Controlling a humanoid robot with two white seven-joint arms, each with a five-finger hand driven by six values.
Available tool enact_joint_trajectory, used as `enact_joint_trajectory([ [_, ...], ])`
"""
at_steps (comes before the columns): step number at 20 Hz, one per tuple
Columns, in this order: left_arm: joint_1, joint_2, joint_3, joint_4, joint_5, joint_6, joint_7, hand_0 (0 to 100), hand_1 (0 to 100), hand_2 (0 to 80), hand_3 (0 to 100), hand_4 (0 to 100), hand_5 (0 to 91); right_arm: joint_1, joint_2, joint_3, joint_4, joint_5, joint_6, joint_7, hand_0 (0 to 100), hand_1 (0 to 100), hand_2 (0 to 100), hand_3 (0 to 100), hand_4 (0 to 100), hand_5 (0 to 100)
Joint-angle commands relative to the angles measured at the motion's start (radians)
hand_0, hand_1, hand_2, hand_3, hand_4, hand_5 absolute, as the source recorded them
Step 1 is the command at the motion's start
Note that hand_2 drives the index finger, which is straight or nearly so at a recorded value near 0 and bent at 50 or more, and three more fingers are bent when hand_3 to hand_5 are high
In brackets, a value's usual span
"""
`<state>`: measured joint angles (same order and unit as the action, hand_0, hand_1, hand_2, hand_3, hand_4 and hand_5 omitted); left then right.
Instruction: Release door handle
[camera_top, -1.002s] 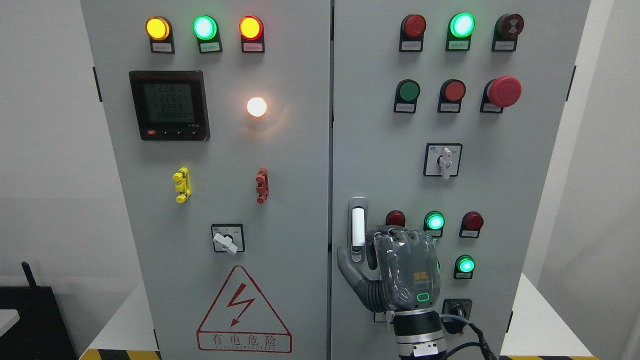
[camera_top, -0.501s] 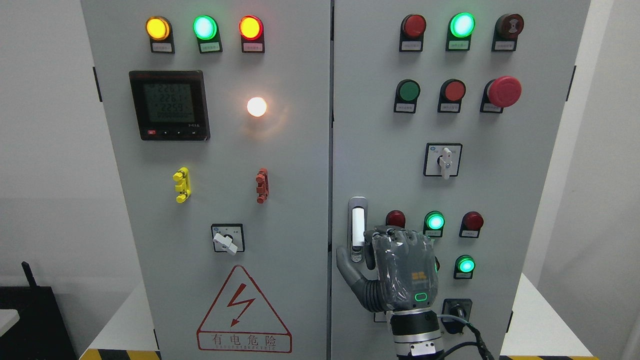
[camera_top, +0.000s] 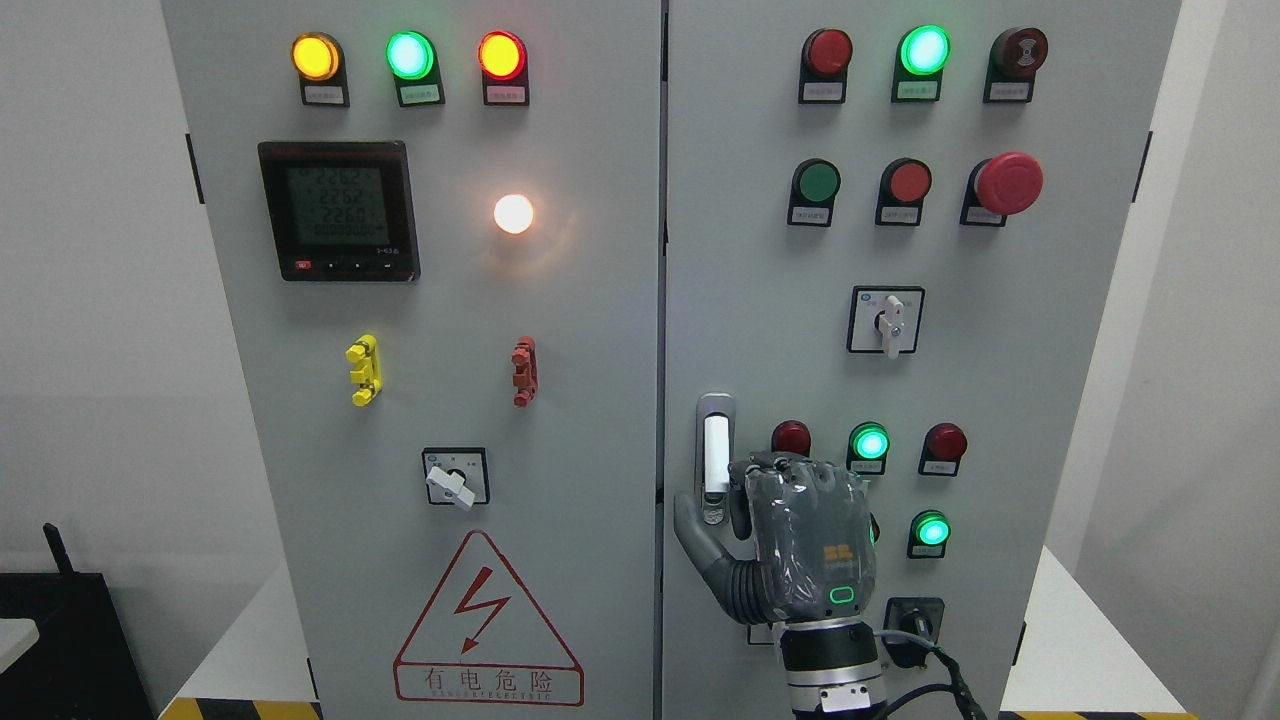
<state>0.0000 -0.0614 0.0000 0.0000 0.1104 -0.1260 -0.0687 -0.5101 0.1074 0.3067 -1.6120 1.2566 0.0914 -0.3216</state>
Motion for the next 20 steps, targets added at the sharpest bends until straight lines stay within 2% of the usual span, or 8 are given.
enact_joint_trajectory([
  [1,-0.031,0.000,-0.011,-0.009,0.000,0.000,0.000,12,39,0.0,0,0,0.0,0.001,0.003,-0.004,0.003,0.000,0.001,0.000,44,52,100,100,100,98],
  [20,-0.031,0.000,-0.011,-0.009,0.000,0.000,0.000,12,39,0.0,0,0,0.0,0.002,0.005,-0.020,0.003,0.000,0.013,0.000,50,52,100,100,100,98],
])
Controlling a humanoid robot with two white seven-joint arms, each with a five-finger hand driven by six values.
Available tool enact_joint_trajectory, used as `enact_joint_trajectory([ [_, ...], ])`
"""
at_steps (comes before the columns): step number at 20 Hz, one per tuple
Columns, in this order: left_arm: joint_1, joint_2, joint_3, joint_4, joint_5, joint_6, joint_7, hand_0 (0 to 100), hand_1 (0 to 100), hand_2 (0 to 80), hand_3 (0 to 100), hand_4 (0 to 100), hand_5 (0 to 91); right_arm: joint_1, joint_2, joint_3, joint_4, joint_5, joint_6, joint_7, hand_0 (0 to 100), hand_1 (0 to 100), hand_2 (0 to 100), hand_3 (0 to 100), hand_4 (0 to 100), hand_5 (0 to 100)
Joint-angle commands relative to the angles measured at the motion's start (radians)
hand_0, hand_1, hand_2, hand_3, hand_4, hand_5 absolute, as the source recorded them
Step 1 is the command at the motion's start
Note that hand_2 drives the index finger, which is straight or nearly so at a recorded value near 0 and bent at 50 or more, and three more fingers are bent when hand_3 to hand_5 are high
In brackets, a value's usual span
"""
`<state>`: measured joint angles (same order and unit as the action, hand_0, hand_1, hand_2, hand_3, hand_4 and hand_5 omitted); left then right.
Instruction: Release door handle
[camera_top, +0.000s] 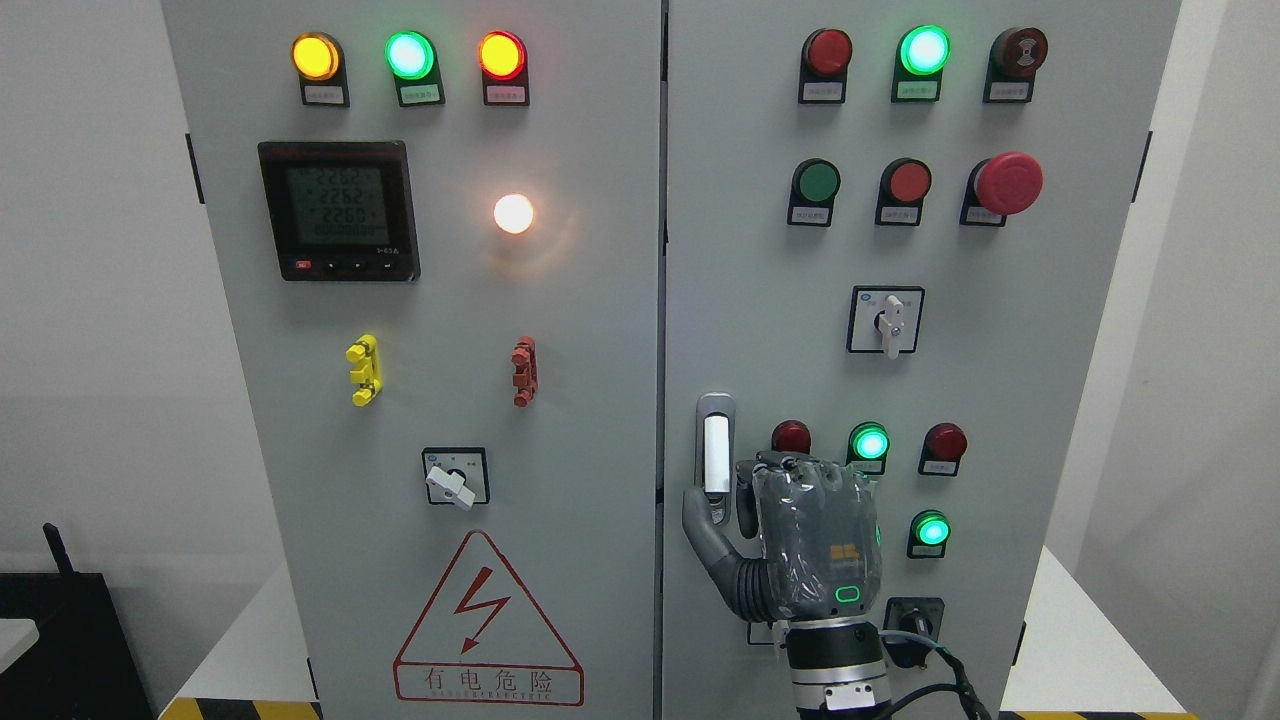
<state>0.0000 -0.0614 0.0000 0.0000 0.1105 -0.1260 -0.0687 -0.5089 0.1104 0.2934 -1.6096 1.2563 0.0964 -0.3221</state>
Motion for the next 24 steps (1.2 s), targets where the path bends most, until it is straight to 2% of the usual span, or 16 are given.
enact_joint_trajectory([
  [1,-0.031,0.000,-0.011,-0.008,0.000,0.000,0.000,12,39,0.0,0,0,0.0,0.001,0.000,-0.007,0.000,0.000,0.012,0.000,50,52,100,100,100,98],
  [24,-0.031,0.000,-0.011,-0.008,0.000,0.000,0.000,12,39,0.0,0,0,0.0,0.006,-0.003,-0.026,-0.013,0.000,0.013,-0.006,52,50,100,100,100,98],
])
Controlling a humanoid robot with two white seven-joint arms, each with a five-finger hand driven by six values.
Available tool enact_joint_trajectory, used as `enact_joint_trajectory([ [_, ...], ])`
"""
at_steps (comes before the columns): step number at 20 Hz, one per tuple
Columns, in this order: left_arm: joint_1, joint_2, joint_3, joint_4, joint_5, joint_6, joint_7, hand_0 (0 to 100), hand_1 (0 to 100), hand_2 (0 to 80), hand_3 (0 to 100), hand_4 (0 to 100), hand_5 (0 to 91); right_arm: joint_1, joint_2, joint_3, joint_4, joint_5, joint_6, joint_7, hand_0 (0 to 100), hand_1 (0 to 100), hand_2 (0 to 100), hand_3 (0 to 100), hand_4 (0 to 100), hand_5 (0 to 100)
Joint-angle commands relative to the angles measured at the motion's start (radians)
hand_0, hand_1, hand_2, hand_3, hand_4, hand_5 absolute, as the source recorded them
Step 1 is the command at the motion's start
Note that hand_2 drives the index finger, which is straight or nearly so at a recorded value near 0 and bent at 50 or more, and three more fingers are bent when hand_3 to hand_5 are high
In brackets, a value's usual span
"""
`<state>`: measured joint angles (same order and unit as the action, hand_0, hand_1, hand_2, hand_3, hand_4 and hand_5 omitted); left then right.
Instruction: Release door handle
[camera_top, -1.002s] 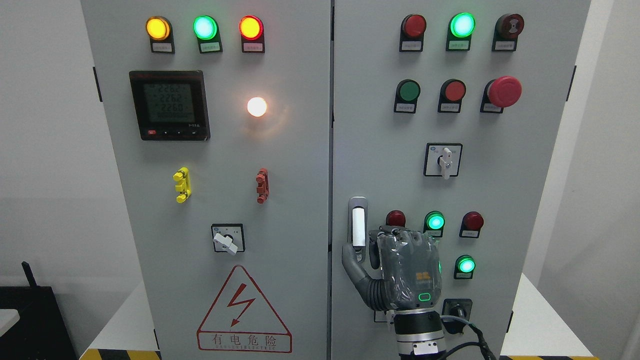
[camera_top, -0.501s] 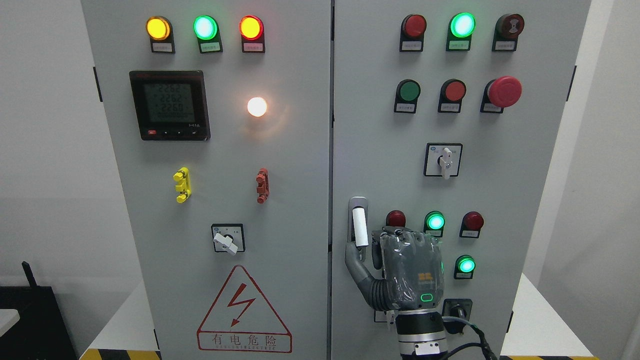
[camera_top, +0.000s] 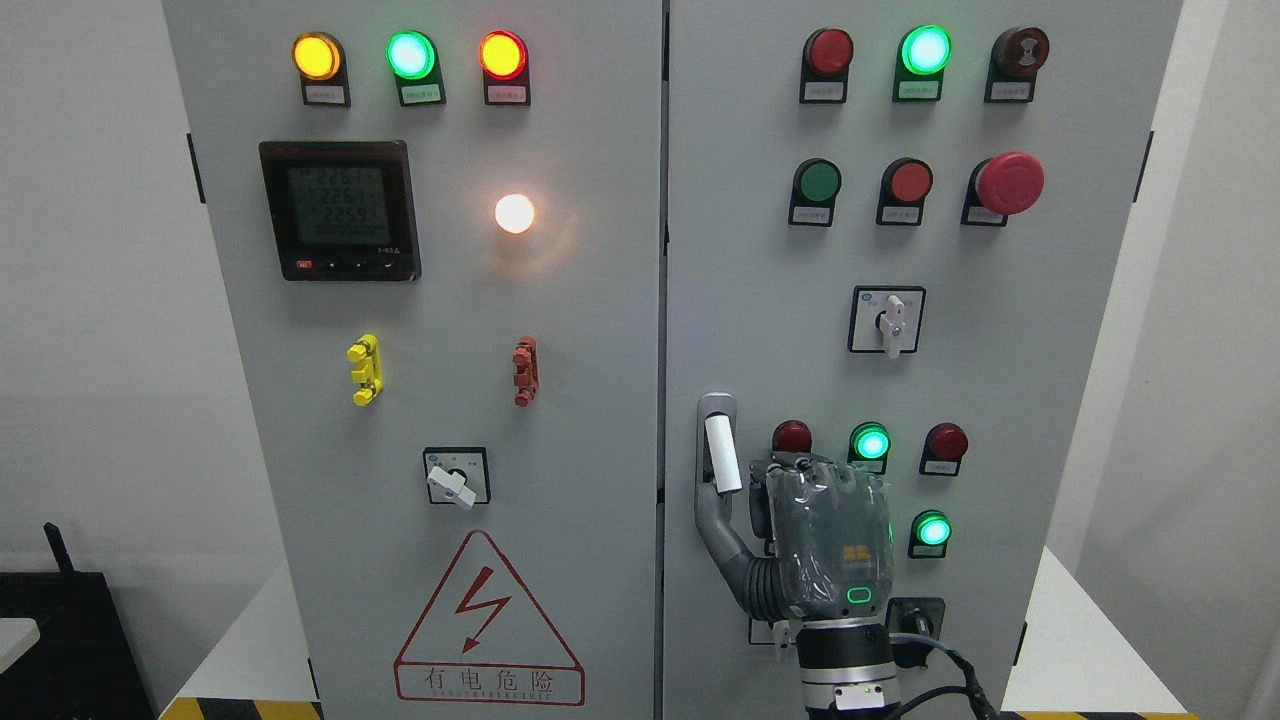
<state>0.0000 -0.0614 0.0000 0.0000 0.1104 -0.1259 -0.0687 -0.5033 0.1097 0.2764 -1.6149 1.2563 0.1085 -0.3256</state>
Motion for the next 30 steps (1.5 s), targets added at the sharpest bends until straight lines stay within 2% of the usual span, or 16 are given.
enact_joint_trajectory([
  [1,-0.031,0.000,-0.011,-0.008,0.000,0.000,0.000,12,39,0.0,0,0,0.0,0.002,-0.002,-0.009,-0.008,0.000,0.000,-0.004,52,50,100,100,100,98],
  [30,-0.031,0.000,-0.011,-0.008,0.000,0.000,0.000,12,39,0.0,0,0,0.0,0.009,-0.010,-0.023,-0.014,0.008,0.000,-0.007,52,52,100,100,100,98],
])
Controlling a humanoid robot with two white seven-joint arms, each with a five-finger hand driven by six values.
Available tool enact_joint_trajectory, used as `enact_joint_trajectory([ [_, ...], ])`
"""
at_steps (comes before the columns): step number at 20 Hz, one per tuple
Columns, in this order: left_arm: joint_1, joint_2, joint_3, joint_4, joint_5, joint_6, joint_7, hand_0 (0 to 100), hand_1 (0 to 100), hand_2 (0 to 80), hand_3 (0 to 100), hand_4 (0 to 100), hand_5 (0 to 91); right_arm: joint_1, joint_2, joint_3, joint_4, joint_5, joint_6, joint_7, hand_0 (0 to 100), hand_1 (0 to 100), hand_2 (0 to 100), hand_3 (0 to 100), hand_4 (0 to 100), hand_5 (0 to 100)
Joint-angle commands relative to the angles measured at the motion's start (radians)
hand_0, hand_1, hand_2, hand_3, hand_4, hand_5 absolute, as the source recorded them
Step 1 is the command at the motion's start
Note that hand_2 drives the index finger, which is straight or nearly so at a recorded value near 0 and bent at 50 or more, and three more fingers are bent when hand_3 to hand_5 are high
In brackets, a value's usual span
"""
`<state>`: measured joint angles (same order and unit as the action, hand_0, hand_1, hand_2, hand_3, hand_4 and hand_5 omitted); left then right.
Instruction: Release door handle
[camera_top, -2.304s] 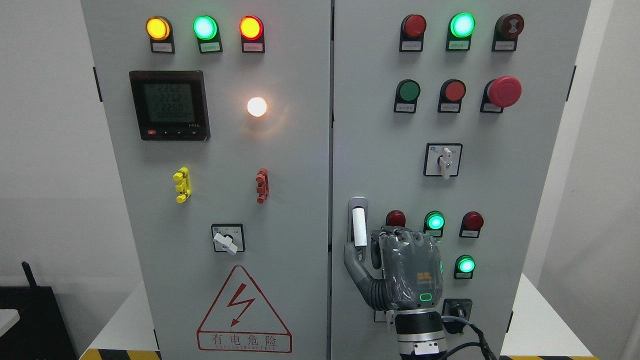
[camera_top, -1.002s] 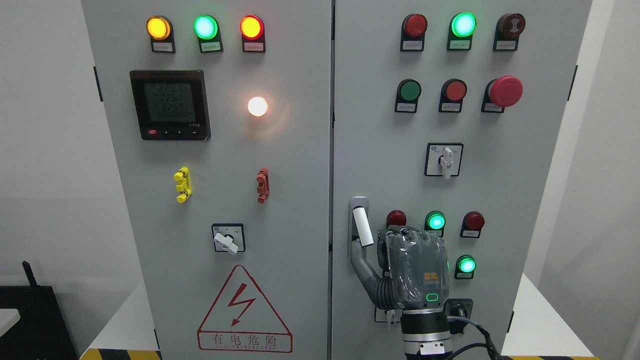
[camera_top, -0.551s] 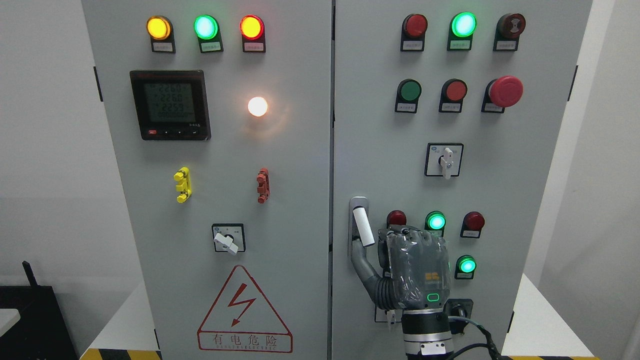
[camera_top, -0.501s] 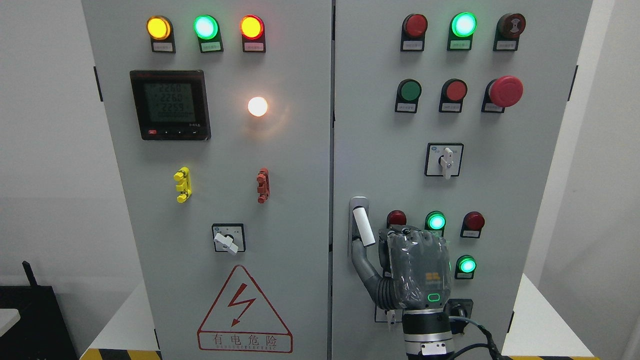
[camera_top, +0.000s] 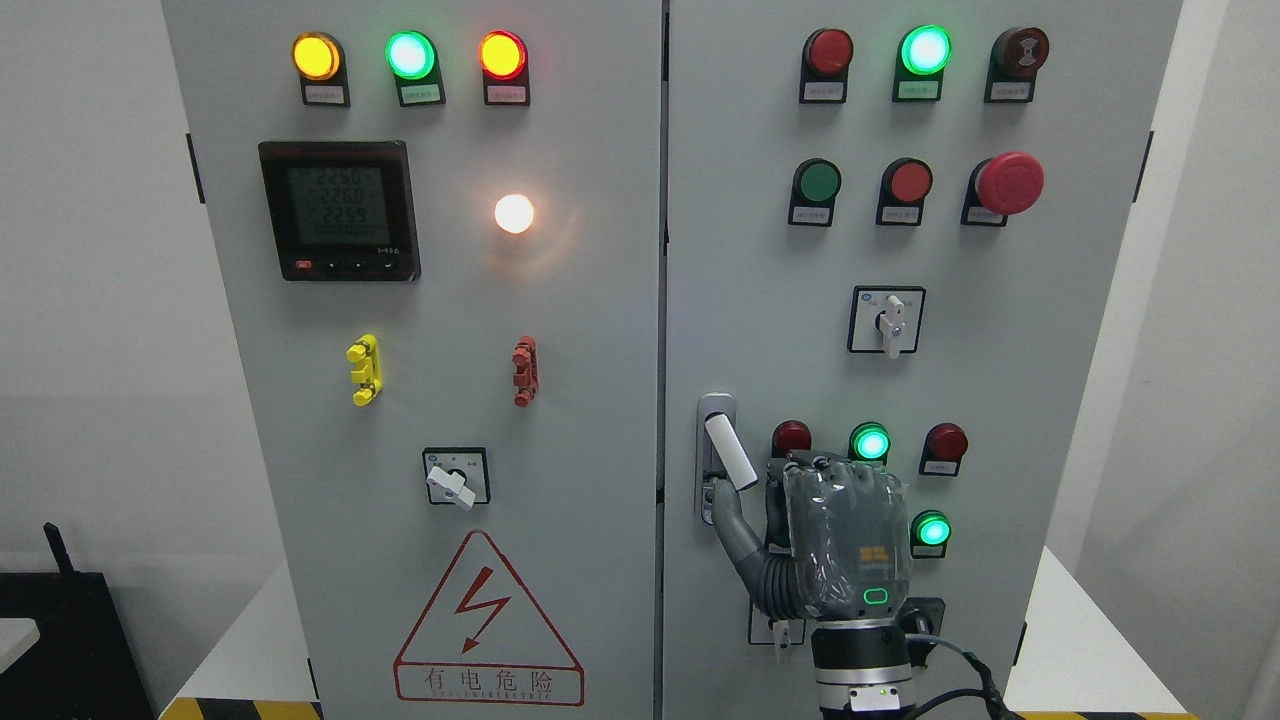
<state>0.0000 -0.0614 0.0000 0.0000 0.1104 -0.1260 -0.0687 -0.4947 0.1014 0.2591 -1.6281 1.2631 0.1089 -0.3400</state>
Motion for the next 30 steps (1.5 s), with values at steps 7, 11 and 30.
enact_joint_trajectory([
  [7,-0.031,0.000,-0.011,-0.009,0.000,0.000,0.000,12,39,0.0,0,0,0.0,0.001,-0.002,-0.008,-0.004,-0.001,0.011,0.007,51,51,100,100,100,98],
  [11,-0.031,0.000,-0.011,-0.008,0.000,0.000,0.000,12,39,0.0,0,0,0.0,0.001,-0.002,-0.009,-0.010,-0.001,0.011,0.006,52,51,100,100,100,98],
  [30,-0.031,0.000,-0.011,-0.008,0.000,0.000,0.000,12,39,0.0,0,0,0.0,0.001,-0.003,-0.021,-0.018,-0.002,0.009,0.006,54,50,100,100,100,98],
])
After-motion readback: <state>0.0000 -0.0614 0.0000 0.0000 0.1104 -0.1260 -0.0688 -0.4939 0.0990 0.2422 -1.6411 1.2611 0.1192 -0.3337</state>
